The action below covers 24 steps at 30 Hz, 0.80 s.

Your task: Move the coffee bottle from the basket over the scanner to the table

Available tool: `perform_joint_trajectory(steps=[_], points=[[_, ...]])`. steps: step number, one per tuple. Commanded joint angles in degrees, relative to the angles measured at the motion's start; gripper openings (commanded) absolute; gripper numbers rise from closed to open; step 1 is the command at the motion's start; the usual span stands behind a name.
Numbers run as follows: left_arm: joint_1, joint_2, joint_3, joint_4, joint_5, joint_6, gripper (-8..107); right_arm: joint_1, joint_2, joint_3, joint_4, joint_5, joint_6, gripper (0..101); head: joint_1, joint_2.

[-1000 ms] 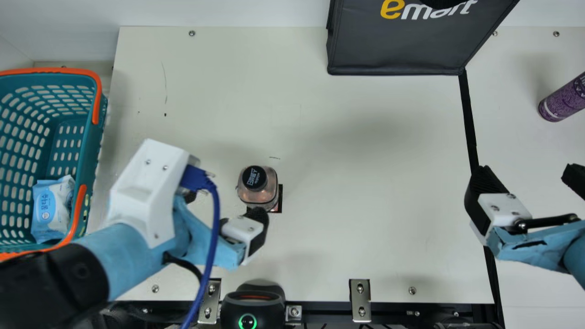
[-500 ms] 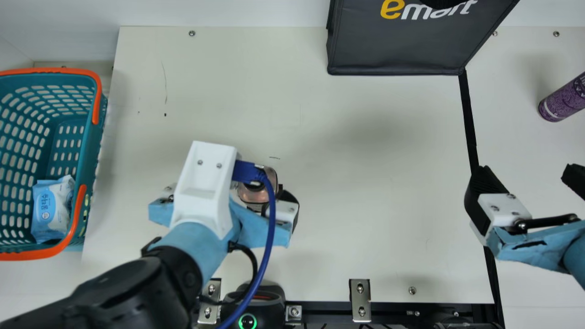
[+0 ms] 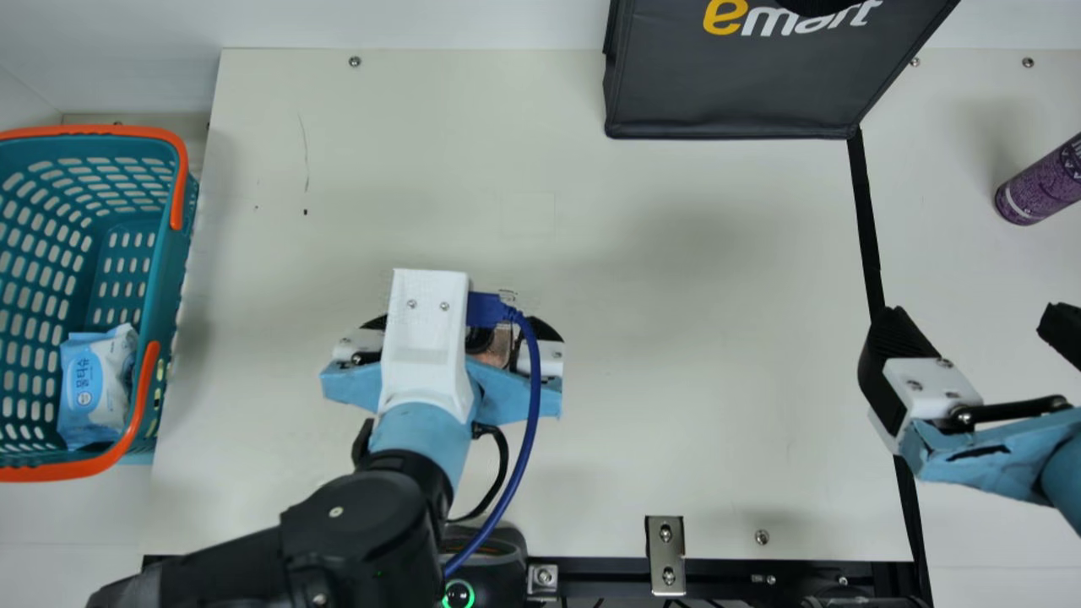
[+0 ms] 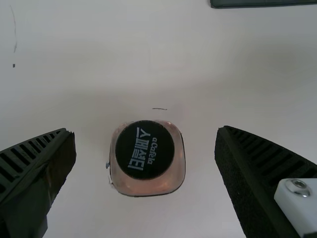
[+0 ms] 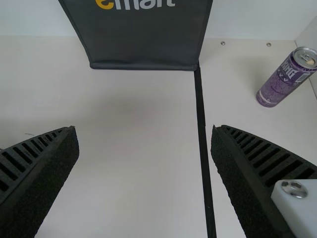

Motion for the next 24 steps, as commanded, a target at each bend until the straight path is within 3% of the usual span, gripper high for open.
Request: perform_joint_trajectory(steps=[1,18,24], points=[[0.1,0.5,0.7,1.6,-0.8,-2.0,90,0.0,0.0,0.0,0.0,0.0,0.0,95,-1.7,0.1],[2.5,4.6,5.0,7.3,-7.0,-8.9,90,0.0,0.0,0.0,0.0,0.0,0.0,95,-1.7,0.1],[2.8,5.2,5.6,8.0,-7.9,-10.0,50,0.0,0.0,0.0,0.0,-0.1,0.0,95,-1.7,0.1]])
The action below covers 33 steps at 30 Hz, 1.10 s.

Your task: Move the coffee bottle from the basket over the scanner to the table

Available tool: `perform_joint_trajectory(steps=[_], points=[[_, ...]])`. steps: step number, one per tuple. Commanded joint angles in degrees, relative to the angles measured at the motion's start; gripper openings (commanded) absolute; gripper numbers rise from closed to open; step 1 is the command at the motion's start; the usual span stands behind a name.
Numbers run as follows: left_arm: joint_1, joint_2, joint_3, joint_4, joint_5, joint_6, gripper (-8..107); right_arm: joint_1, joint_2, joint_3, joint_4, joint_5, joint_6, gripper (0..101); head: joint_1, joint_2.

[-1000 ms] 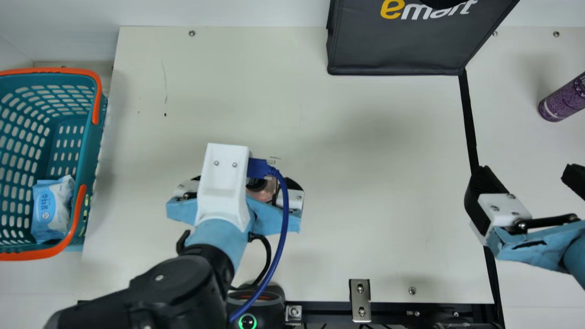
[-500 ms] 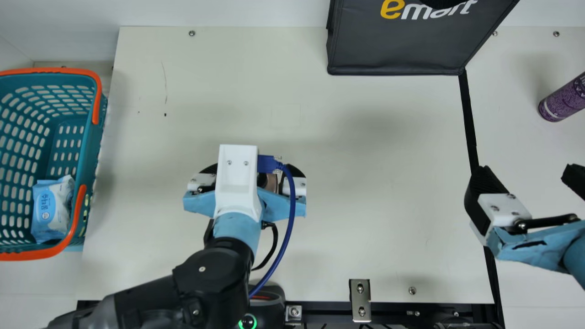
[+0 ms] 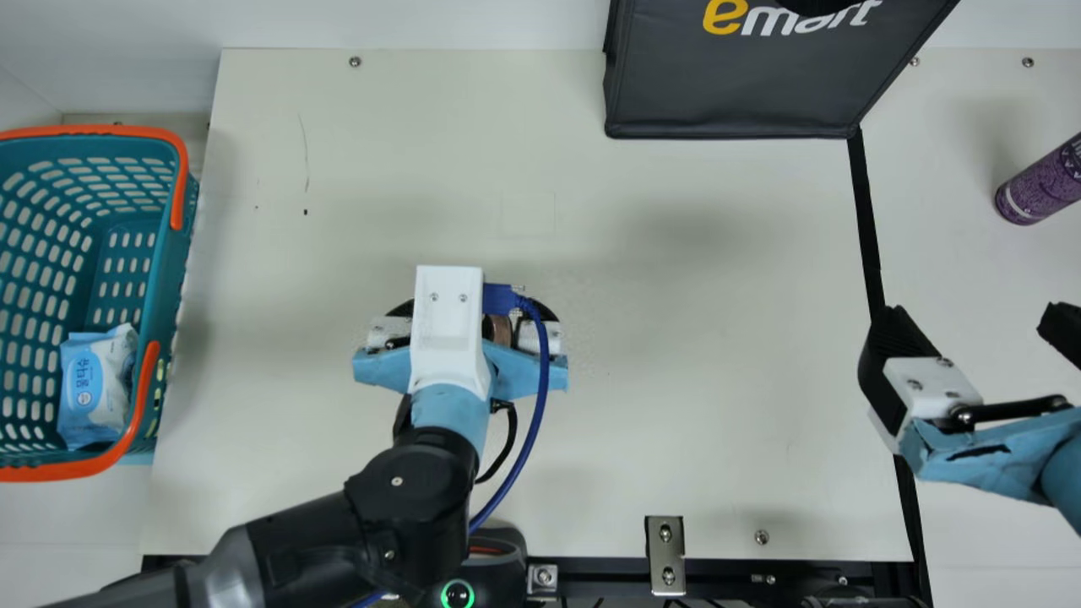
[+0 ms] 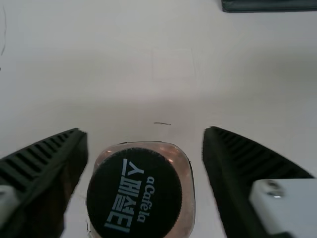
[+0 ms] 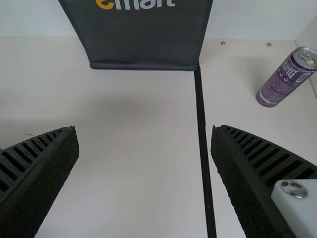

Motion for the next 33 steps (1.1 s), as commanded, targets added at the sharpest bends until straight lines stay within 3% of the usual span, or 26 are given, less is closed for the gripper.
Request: perform_joint_trajectory(steps=[1,9,19,26,33], points=[[0.1,0.1,0.1,0.1,-0.2,-0.2,43,0.0,0.0,0.0,0.0,0.0,0.0,95,-1.7,0.1],[0.7,-0.4,0.1,-0.1,-0.2,0.7,-8,0.0,0.0,0.0,0.0,0.0,0.0,95,-1.7,0.1],[2.5,-5.9,0.0,-5.0,-3.7,12.9,-8,0.0,0.0,0.0,0.0,0.0,0.0,95,-1.7,0.1],[5.8,-10.9,1.6,-11.3,-10.8,28.4,-8,0.0,0.0,0.0,0.0,0.0,0.0,95,-1.7,0.1],[9.9,-14.4,3.6,-22.2,-18.2,48.4,-8,0.0,0.0,0.0,0.0,0.0,0.0,95,-1.7,0.1]])
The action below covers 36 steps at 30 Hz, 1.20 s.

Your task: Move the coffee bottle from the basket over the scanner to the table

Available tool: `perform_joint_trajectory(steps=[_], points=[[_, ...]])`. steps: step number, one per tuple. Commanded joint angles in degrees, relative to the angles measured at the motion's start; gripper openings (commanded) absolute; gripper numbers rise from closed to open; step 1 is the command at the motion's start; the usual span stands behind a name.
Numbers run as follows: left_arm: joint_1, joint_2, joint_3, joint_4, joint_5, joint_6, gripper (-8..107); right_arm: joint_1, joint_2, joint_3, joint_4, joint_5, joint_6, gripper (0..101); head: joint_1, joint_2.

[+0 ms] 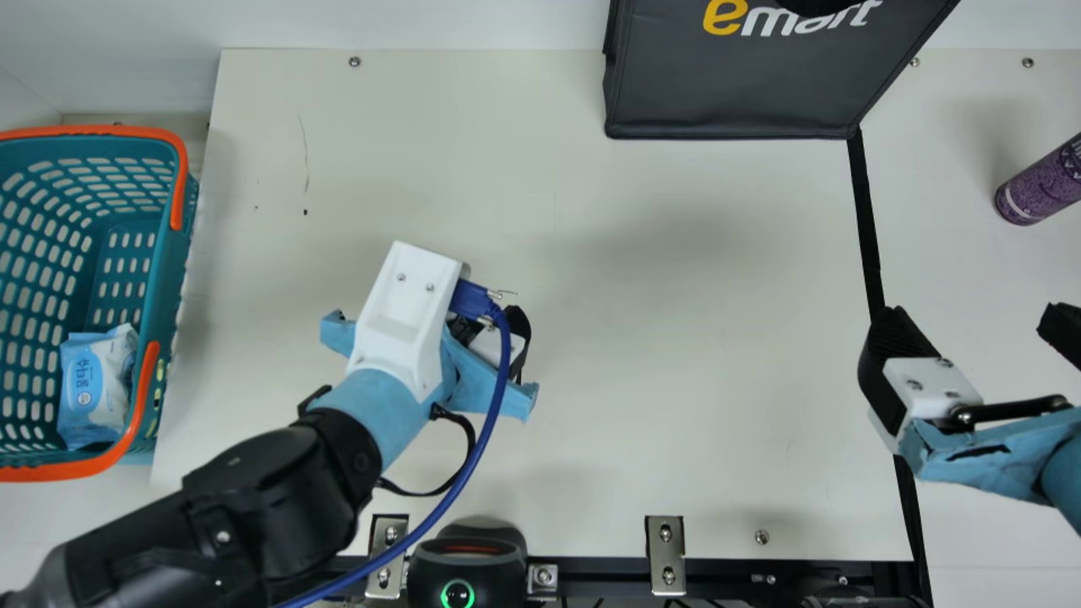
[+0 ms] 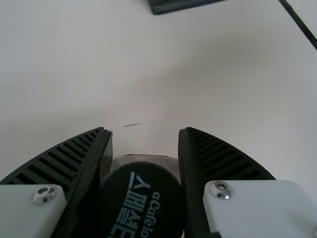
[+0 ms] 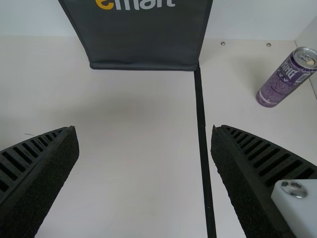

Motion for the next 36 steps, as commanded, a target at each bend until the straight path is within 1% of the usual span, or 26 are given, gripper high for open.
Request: perform_joint_trajectory(steps=[1,8,14,21,29,36], points=[[1.1,-0.8,0.4,-5.8,-2.9,14.2,-8,0.0,0.0,0.0,0.0,0.0,0.0,95,-1.7,0.0],[4.3,-2.9,1.6,-19.6,-7.1,36.1,-8,0.0,0.0,0.0,0.0,0.0,0.0,95,-1.7,0.0],[7.4,-4.0,1.4,-31.3,-6.9,54.6,-8,0.0,0.0,0.0,0.0,0.0,0.0,95,-1.7,0.0],[12.7,-4.4,-0.2,-45.4,-3.7,75.9,-8,0.0,0.0,0.0,0.0,0.0,0.0,95,-1.7,0.0],[21.3,-3.3,-1.8,-61.7,1.9,98.7,-8,0.0,0.0,0.0,0.0,0.0,0.0,95,-1.7,0.0],[28.4,-1.8,-1.8,-72.2,6.7,115.5,-8,0.0,0.0,0.0,0.0,0.0,0.0,95,-1.7,0.0]])
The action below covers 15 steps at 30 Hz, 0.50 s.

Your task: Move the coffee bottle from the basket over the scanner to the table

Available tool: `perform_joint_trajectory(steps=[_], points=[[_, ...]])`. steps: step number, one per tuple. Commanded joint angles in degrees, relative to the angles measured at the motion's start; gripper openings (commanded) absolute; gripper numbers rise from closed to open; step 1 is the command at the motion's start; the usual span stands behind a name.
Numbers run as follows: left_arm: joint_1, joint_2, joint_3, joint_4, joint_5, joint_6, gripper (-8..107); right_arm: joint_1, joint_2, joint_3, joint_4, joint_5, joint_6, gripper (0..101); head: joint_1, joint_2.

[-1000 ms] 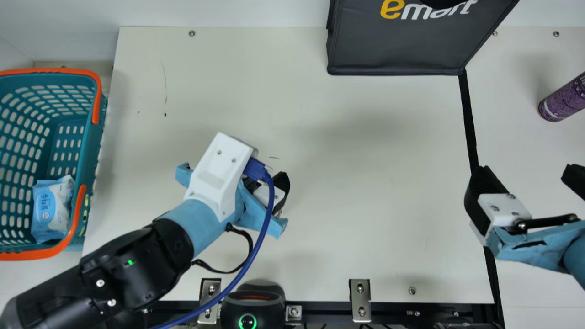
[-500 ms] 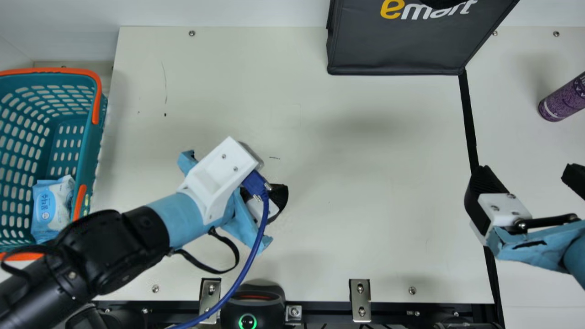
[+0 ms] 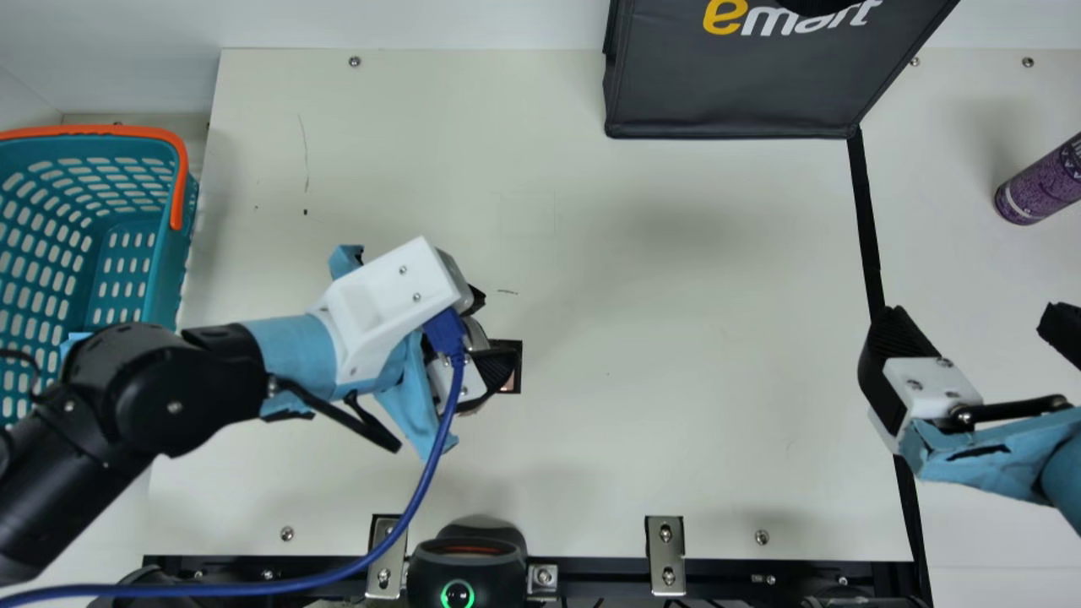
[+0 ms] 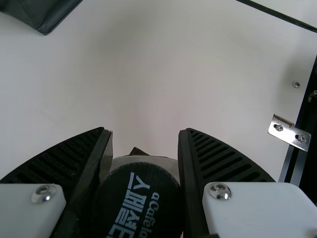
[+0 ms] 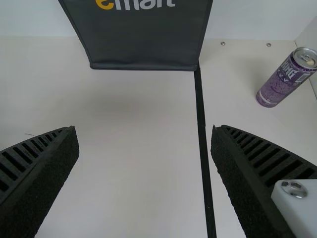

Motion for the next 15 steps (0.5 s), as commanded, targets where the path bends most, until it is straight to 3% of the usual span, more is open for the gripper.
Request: perform_joint_trajectory(steps=[1,15], points=[[2.5,0.3,0.3,-6.1,1.6,13.4,-8,0.0,0.0,0.0,0.0,0.0,0.0,95,-1.7,0.1],[7.8,2.5,4.4,-19.6,4.4,33.6,-8,0.0,0.0,0.0,0.0,0.0,0.0,95,-1.7,0.1]])
